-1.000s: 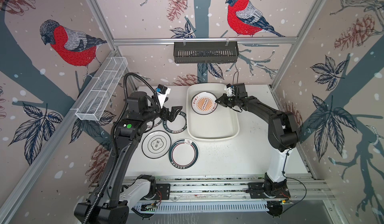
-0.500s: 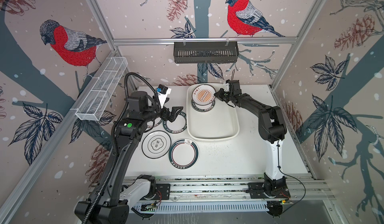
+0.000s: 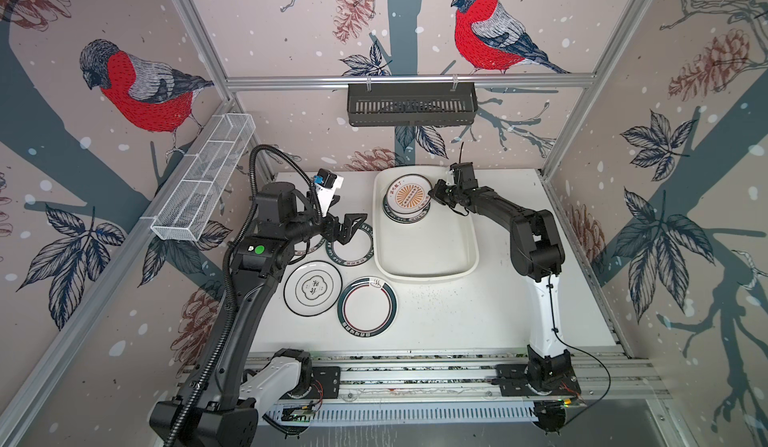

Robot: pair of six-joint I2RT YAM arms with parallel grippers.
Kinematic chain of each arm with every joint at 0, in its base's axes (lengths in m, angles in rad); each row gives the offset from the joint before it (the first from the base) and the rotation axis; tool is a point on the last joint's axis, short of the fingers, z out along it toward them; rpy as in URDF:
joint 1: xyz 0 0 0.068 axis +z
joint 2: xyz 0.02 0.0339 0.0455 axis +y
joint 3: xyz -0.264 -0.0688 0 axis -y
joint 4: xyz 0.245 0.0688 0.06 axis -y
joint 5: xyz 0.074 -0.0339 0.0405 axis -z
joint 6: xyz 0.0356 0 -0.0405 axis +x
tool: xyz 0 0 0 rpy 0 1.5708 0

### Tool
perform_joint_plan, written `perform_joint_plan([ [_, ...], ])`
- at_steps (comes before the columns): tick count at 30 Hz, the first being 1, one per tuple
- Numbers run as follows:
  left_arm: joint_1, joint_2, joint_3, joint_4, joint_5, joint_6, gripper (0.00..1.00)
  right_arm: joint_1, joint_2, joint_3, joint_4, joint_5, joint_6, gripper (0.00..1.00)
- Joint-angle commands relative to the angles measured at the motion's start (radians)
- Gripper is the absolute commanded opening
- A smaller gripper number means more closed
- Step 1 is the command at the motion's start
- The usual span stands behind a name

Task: Place the plates into the plastic bin on the countertop
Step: 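Set the sunburst plate flat on the tray stack with the right gripper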

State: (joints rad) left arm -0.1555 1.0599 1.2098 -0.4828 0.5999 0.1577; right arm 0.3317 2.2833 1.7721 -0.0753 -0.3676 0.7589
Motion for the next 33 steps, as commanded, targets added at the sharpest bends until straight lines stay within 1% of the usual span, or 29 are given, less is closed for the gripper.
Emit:
perform_joint_plan([
  [1,-0.001,-0.003,-0.002,0.000,0.013,0.009,0.98,0.006,0.017,0.022,-0.002,0.002,-0.007,0.02],
  [10,-0.001,-0.001,-0.004,0.001,0.015,0.009,0.98,0.007,0.038,0.043,-0.029,0.015,-0.013,0.04],
  [17,-0.001,0.001,-0.008,0.006,0.017,0.009,0.98,0.007,0.041,0.040,-0.047,0.024,-0.020,0.08],
  [21,0.000,0.001,-0.006,0.006,0.019,0.008,0.98,0.006,0.041,0.038,-0.052,0.028,-0.023,0.09],
  [25,-0.001,0.000,-0.004,0.007,0.020,0.008,0.97,0.007,0.039,0.035,-0.058,0.036,-0.024,0.12],
  [27,-0.001,0.002,-0.005,0.009,0.020,0.006,0.98,0.007,0.041,0.035,-0.063,0.039,-0.024,0.17],
  [29,-0.001,0.000,-0.004,0.008,0.023,0.005,0.98,0.007,0.041,0.033,-0.065,0.041,-0.026,0.17],
  [33,-0.001,0.000,-0.004,0.010,0.026,0.003,0.98,0.006,0.041,0.031,-0.075,0.044,-0.028,0.21],
])
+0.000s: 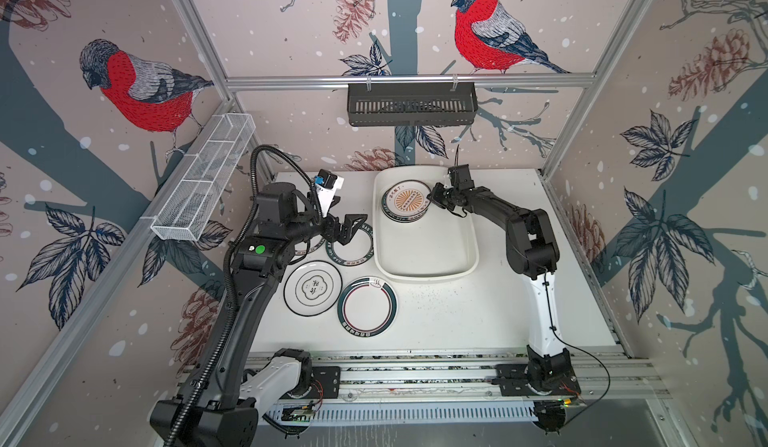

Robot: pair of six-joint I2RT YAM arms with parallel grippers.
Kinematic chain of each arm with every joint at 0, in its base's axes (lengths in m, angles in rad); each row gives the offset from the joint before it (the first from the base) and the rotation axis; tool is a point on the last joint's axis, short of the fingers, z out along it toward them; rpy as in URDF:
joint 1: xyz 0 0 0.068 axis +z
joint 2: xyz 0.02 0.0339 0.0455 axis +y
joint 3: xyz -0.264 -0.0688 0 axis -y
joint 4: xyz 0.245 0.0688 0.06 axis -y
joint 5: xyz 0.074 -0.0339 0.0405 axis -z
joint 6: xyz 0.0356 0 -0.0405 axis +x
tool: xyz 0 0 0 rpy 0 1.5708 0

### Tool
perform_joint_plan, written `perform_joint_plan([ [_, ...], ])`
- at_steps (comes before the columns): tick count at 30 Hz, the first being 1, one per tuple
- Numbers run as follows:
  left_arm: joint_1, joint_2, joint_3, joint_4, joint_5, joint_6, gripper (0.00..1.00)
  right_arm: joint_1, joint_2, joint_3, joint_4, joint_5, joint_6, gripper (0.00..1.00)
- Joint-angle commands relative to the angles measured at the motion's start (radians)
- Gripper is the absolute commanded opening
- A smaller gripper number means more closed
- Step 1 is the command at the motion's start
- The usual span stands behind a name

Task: Place the plates into the plastic bin on the countertop
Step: 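Set the sunburst plate flat on the tray stack with the right gripper, then open the right gripper and move it toward the green-and-red-rimmed plate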

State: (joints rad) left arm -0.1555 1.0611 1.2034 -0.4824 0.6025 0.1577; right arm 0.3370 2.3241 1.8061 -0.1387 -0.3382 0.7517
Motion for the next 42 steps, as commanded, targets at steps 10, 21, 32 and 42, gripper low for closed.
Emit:
perform_joint_plan([
  [10,0.000,-0.007,-0.002,0.013,0.028,0.000,0.98,0.003,-0.002,0.008,-0.065,0.054,-0.039,0.29],
  [21,0.000,-0.009,-0.002,0.013,0.025,0.003,0.98,0.017,0.003,0.044,-0.103,0.051,-0.054,0.28],
  [32,-0.001,-0.003,0.001,0.009,0.008,0.017,0.98,0.022,-0.193,-0.082,-0.086,0.075,-0.080,0.29],
  [42,-0.001,0.007,-0.013,0.014,0.001,0.025,0.98,0.083,-0.643,-0.445,-0.028,-0.015,-0.107,0.37],
])
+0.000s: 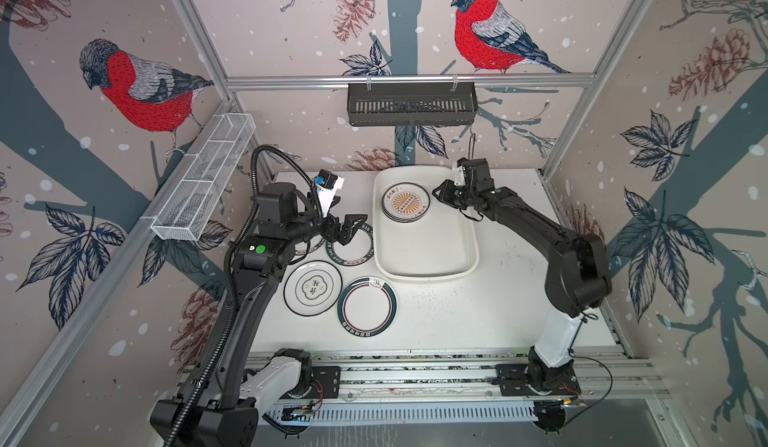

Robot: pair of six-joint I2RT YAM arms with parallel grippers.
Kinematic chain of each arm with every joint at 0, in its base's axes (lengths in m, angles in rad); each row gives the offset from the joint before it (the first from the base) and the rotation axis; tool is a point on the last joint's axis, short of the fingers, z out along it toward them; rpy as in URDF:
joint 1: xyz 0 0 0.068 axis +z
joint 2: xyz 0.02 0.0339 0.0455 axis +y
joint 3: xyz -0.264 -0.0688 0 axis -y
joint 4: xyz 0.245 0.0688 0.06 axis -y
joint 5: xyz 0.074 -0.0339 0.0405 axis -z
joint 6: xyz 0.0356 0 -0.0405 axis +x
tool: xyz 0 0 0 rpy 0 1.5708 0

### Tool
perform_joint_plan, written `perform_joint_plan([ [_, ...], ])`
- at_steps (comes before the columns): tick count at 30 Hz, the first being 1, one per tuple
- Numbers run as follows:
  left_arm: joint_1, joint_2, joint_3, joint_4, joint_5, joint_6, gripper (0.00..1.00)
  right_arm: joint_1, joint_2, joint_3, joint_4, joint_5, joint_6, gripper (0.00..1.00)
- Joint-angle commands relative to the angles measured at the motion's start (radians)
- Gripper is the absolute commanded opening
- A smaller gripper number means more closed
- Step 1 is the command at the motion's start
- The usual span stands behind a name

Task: Place the plates into the plastic bin on the countertop
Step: 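Open the right gripper and move it toward the green-and-red-rimmed plate, then grasp the green-and-red-rimmed plate's edge with the right gripper and tilt it up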

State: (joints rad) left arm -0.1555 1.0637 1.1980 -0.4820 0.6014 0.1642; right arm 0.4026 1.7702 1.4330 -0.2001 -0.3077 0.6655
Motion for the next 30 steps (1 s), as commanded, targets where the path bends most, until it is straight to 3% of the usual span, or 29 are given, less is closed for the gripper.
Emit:
perform_joint_plan([
  [1,-0.001,0.003,-0.013,0.017,0.001,0.017,0.98,0.028,-0.133,-0.116,0.040,-0.059,-0.019,0.37],
  [10,-0.001,-0.002,-0.082,0.032,-0.032,0.034,0.98,0.237,-0.473,-0.463,0.046,-0.119,0.001,0.40],
  [18,0.000,0.002,-0.094,0.054,-0.049,-0.006,0.98,0.496,-0.690,-0.746,0.152,-0.053,0.178,0.43],
  [27,-0.001,-0.027,-0.113,0.075,-0.108,-0.070,0.98,0.720,-0.676,-0.867,0.182,0.180,0.368,0.44],
  [30,-0.001,-0.034,-0.116,0.084,-0.118,-0.086,0.98,0.769,-0.637,-0.912,0.281,0.239,0.439,0.44],
])
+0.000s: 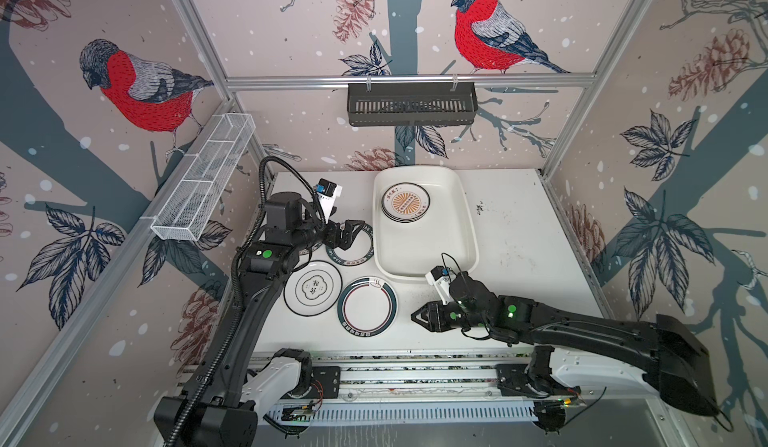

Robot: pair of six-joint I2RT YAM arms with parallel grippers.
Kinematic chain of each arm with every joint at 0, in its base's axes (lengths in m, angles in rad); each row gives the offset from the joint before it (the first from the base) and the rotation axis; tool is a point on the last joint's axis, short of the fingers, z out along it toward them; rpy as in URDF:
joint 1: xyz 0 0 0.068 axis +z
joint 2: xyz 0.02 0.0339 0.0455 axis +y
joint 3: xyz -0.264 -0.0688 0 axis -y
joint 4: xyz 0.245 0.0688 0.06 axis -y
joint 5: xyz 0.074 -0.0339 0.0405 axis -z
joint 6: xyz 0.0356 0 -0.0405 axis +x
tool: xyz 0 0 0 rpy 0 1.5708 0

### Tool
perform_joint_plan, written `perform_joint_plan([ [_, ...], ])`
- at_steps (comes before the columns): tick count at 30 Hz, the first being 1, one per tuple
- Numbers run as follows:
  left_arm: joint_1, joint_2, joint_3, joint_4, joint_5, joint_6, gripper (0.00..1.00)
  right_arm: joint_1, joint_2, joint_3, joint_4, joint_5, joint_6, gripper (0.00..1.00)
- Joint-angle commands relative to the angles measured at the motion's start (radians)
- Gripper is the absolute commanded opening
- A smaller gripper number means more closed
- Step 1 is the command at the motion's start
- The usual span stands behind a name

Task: Place the plates into the plastic bin on the countertop
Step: 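Grasp the green-and-red-rimmed plate's edge with the right gripper and tilt it up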

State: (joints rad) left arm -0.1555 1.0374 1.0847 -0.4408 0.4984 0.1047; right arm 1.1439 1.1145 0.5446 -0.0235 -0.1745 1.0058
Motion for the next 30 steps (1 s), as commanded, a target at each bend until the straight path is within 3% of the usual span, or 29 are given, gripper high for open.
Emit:
perform_joint_plan([
  [1,-0.001,-0.008,-0.002,0.047,-0.015,-0.033,0.98,0.038,0.037,-0.041,0.148,0.115,0.130,0.44],
  [13,-0.001,-0.010,-0.015,0.074,0.010,-0.068,0.98,0.130,0.239,-0.069,0.359,0.259,0.322,0.43],
  [30,-0.001,-0.020,-0.014,0.074,0.056,-0.073,0.98,0.151,0.530,-0.015,0.632,0.290,0.444,0.41],
])
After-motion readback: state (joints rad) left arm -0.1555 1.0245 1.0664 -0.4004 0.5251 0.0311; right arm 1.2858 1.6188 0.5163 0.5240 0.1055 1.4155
